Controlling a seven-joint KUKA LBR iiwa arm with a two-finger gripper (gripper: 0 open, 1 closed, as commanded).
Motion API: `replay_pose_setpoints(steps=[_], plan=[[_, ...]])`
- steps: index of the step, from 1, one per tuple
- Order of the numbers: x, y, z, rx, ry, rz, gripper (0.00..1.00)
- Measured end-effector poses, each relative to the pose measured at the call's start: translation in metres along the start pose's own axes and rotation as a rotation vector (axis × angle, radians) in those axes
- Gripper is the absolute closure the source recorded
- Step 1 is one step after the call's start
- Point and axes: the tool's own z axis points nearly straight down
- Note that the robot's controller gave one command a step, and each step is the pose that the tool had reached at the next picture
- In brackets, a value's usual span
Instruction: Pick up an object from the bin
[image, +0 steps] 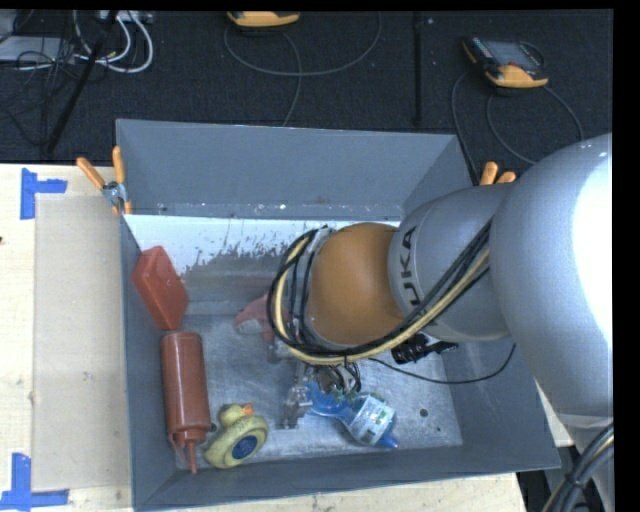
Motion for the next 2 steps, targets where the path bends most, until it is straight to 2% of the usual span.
replay_pose_setpoints(steps=[1, 2], plan=[[0.0, 0.0, 0.0, 0.0, -0.001, 0.001, 0.0], [0.019, 0.03, 0.0, 0.005, -0.001, -0.034, 0.0]])
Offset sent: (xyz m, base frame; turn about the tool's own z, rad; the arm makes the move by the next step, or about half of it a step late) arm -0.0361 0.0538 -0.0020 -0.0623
